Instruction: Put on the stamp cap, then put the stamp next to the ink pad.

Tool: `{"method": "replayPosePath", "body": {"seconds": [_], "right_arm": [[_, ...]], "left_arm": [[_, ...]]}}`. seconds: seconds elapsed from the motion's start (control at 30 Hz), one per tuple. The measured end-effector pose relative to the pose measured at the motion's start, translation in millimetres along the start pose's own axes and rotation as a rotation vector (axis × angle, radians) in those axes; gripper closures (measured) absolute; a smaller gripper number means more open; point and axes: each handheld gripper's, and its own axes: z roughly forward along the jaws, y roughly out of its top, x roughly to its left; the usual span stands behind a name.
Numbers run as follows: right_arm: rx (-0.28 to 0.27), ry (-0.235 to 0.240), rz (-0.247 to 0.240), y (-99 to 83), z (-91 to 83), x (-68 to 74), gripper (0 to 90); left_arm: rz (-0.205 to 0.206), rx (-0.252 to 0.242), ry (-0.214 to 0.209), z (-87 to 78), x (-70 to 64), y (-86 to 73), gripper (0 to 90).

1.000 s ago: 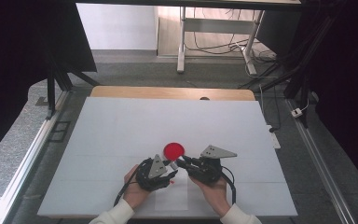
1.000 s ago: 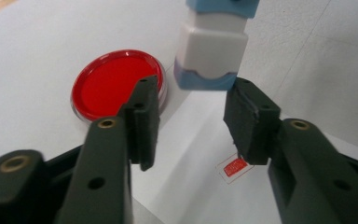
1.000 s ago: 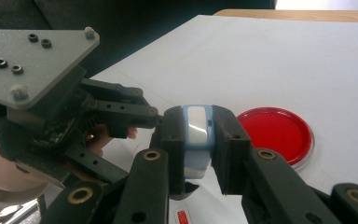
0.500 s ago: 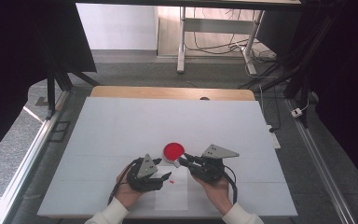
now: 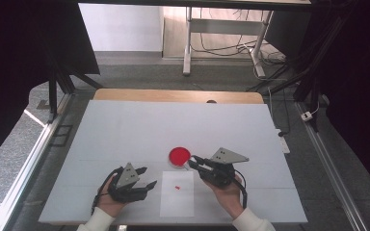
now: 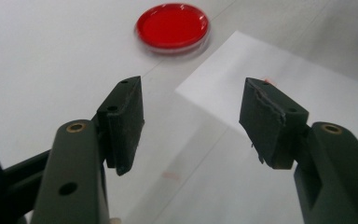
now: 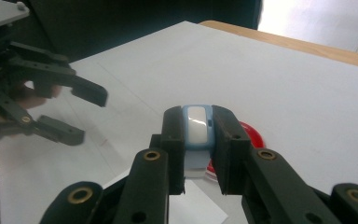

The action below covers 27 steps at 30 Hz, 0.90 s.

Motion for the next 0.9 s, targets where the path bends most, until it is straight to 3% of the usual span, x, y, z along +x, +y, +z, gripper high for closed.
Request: {"method": "replayPosePath", "body": {"seconds": [0.43,0.9], "right_arm": [[0.012,-0.034,0.008,0.9,-3.4,-11.9,75.0],[0.043,-0.096,-0.007,-0.1,-0.4,-22.9,74.9]], "left_arm": [[-0.078,-0.023,0.048,-40.3,15.4,-31.4,39.5],[-0.081,-0.011,0.063,-37.9,20.8,-36.3,39.4]]}}
